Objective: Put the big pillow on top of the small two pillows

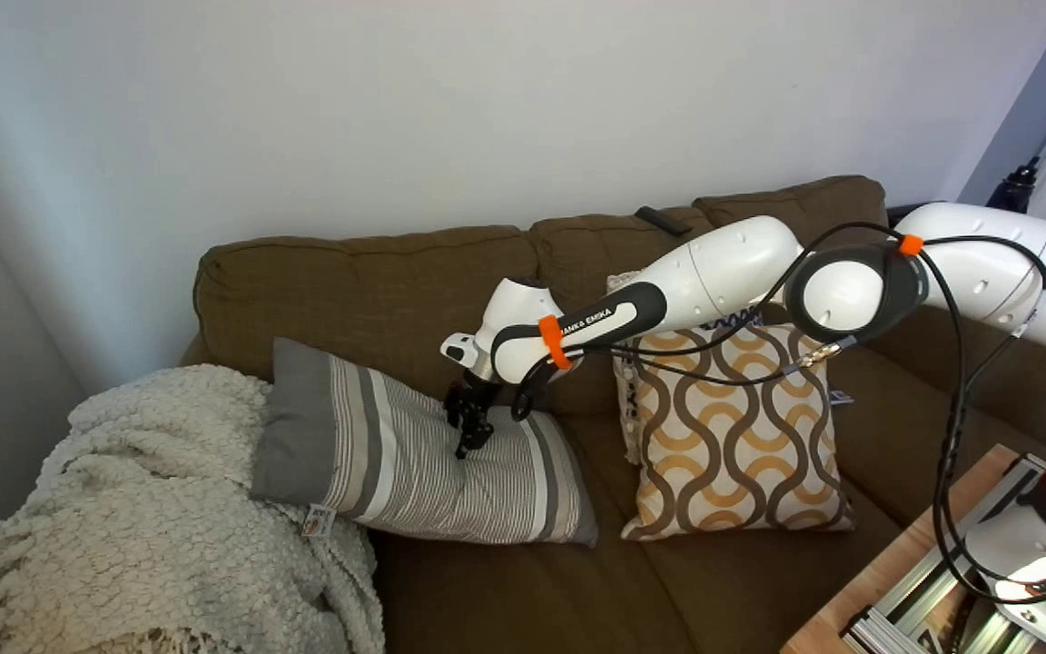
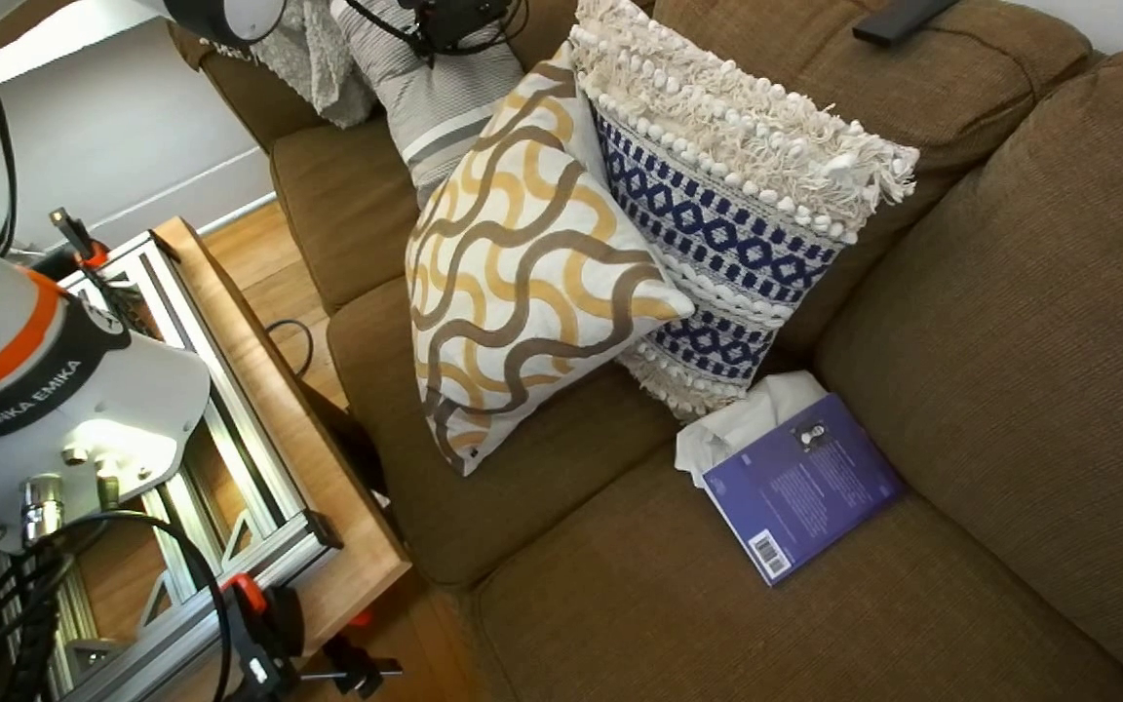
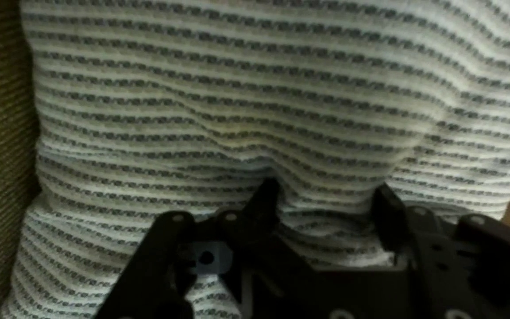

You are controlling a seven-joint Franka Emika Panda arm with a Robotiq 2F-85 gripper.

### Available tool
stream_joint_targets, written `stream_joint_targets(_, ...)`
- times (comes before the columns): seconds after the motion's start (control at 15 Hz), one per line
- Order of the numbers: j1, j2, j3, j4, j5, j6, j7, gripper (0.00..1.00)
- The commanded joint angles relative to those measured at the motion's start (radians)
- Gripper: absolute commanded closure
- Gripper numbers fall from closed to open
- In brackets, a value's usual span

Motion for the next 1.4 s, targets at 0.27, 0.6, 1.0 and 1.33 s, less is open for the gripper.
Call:
stream_joint_targets(0.27,0.003,0.019,-0.001,0.062,0.093,0.012,-0.023,1.00)
stream_joint_targets(0.6,-0.037,0.006,0.042,0.029,0.133,0.035,-0.031,0.98)
stream_joint_targets(1.0,-0.091,-0.201,0.085,-0.204,0.100,0.047,-0.069,0.98)
stream_joint_targets(1.33,-0.103,-0.405,0.047,-0.400,0.050,0.112,-0.034,0.98)
